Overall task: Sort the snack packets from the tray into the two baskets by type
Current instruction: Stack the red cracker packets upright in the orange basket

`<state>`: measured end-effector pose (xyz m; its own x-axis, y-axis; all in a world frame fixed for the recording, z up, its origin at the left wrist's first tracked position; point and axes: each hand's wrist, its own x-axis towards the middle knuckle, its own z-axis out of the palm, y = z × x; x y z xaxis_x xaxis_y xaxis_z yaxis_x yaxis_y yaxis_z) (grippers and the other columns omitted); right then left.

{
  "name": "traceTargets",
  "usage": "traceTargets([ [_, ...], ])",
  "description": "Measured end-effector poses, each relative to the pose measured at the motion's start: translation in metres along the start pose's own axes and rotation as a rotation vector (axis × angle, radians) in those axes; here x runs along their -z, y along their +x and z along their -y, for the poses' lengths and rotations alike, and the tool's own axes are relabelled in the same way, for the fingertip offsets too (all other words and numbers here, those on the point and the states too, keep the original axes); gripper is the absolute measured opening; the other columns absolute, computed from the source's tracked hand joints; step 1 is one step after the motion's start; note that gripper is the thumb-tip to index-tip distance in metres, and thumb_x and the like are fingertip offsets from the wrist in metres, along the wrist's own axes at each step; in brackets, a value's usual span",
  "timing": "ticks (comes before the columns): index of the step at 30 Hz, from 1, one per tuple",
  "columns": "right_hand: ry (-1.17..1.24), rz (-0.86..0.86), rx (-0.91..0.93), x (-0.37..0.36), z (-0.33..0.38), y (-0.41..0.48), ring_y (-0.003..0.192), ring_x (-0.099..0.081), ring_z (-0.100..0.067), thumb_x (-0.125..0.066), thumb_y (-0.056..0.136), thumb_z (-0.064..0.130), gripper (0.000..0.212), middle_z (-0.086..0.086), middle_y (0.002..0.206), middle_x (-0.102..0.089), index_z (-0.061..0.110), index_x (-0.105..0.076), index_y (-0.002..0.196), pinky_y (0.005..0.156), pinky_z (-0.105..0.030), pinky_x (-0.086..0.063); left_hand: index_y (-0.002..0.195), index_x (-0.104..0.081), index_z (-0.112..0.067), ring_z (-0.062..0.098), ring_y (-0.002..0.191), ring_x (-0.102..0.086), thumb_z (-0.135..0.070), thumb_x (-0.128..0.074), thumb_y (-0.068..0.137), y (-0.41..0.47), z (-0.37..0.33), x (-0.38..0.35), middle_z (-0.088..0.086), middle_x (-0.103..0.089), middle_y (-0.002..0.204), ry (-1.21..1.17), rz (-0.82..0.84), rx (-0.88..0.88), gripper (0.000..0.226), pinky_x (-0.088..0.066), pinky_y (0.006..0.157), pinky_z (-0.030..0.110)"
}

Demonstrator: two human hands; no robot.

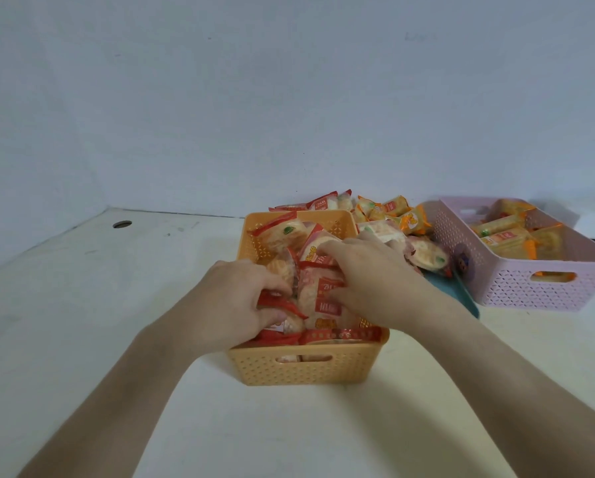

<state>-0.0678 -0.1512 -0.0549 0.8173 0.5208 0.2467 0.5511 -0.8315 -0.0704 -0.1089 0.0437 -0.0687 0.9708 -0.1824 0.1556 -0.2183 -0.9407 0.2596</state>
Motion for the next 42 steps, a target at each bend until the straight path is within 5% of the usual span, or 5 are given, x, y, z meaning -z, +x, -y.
traceTargets([
  [10, -0.048, 0.370, 0.207, 0.022, 0.020, -0.002, 0.104, -0.059, -0.021, -0.057, 0.088, 0.007, 0.042, 0.002, 0.113, -0.063, 0.028, -0.062, 0.124, 0.084, -0.035, -0.055, 0.098, -0.069, -0.032, 0.011, 0.089, -0.054, -0.035, -0.067, 0.085, -0.001, -0.003, -0.005, -0.016, -0.055, 0.088, 0.105, -0.185, -0.011, 0.014, -0.046, 0.078, 0.030],
  [24, -0.136, 0.127, 0.169, 0.005, 0.012, -0.003, 0.087, -0.056, -0.020, -0.056, 0.082, 0.008, 0.018, 0.004, 0.092, -0.055, 0.019, -0.054, 0.097, 0.062, -0.031, -0.047, 0.077, -0.064, -0.030, 0.004, 0.082, -0.059, -0.022, -0.077, 0.079, -0.010, -0.007, 0.017, -0.017, -0.064, 0.082, -0.137, 0.089, -0.021, 0.015, -0.050, 0.073, 0.026],
  [32, 0.123, 0.486, 0.131, 0.031, -0.003, 0.007, 0.087, -0.055, -0.005, -0.060, 0.093, 0.029, 0.021, 0.019, 0.092, -0.063, 0.028, -0.072, 0.110, 0.069, -0.015, -0.040, 0.080, -0.060, -0.033, 0.008, 0.087, -0.059, -0.039, -0.074, 0.080, -0.002, -0.018, 0.020, -0.016, -0.058, 0.083, 0.070, 0.168, -0.009, 0.016, -0.053, 0.078, 0.031],
  [39, 0.091, 0.382, 0.089, 0.030, -0.001, 0.005, 0.097, -0.062, -0.013, -0.057, 0.094, 0.025, 0.022, 0.009, 0.108, -0.070, 0.026, -0.073, 0.109, 0.089, -0.034, -0.052, 0.081, -0.070, -0.033, 0.002, 0.082, -0.065, -0.047, -0.073, 0.079, 0.000, -0.018, 0.021, -0.016, -0.068, 0.081, -0.068, 0.178, 0.005, 0.014, -0.056, 0.081, 0.032],
  [42, -0.042, 0.268, 0.102, 0.035, 0.006, -0.005, 0.092, -0.063, -0.018, -0.054, 0.091, 0.018, 0.024, 0.006, 0.099, -0.069, 0.026, -0.072, 0.104, 0.076, -0.035, -0.055, 0.084, -0.075, -0.030, 0.003, 0.080, -0.066, -0.051, -0.070, 0.079, 0.002, -0.018, 0.021, -0.015, -0.070, 0.080, -0.090, 0.217, 0.005, 0.023, -0.057, 0.078, 0.032],
])
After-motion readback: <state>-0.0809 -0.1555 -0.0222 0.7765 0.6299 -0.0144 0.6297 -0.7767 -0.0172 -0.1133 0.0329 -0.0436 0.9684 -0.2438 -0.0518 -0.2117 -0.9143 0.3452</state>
